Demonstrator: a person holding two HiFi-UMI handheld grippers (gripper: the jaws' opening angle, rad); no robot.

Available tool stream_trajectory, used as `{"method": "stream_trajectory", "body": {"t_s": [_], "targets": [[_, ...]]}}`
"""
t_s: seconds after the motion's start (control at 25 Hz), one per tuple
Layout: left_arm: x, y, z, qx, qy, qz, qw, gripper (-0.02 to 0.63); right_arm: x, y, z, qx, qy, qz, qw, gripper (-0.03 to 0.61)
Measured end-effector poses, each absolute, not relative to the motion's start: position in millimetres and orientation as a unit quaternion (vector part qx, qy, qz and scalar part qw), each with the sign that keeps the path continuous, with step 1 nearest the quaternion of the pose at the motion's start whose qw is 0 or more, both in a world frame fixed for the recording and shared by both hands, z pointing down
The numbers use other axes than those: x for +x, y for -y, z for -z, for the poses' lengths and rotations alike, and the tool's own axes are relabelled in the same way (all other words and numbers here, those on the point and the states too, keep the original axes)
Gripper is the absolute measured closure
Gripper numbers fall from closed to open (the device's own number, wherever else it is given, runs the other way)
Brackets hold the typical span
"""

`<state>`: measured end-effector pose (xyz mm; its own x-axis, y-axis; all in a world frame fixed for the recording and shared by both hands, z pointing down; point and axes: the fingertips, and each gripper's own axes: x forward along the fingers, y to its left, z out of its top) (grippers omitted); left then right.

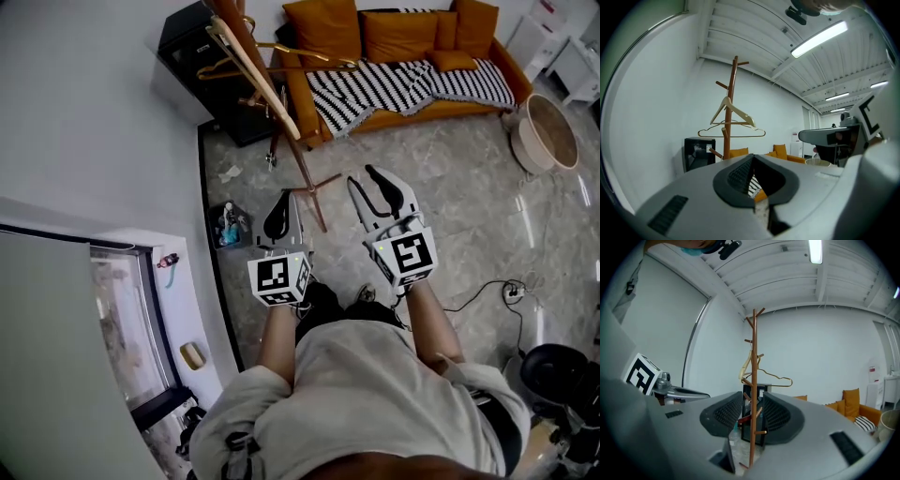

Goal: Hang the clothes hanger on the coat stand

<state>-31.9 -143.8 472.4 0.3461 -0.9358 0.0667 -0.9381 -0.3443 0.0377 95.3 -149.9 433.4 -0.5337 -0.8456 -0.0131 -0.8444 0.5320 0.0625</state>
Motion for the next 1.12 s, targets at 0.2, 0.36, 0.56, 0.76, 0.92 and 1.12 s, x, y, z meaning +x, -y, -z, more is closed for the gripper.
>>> {"method": "stream_trajectory", "body": {"t_s": [0.2, 0.36, 0.56, 0.76, 0.92, 1.12], "targets": [[-17, 108, -480, 0.817, 0.575, -0.028, 0.035, 0.604, 116, 118, -442, 0.490, 0.871, 0.024, -0.005, 0.530], [-12, 93, -477, 0.818, 0.574, -0.024, 0.032, 0.604, 116, 101, -441, 0.495, 0.868, 0.036, -0.014, 0.566], [-12, 74, -472, 0.823, 0.567, -0.020, 0.027, 0.604, 117, 77, -436, 0.511, 0.858, 0.039, -0.030, 0.574], [-29, 56, -467, 0.826, 0.563, -0.015, 0.020, 0.604, 102, 61, -430, 0.521, 0.852, 0.050, -0.022, 0.574], [-42, 43, -465, 0.830, 0.557, -0.010, 0.018, 0.604, 90, 48, -427, 0.529, 0.846, 0.055, -0.022, 0.574], [-58, 38, -460, 0.833, 0.552, -0.002, 0.019, 0.604, 69, 38, -422, 0.531, 0.845, 0.060, -0.020, 0.574]]}}
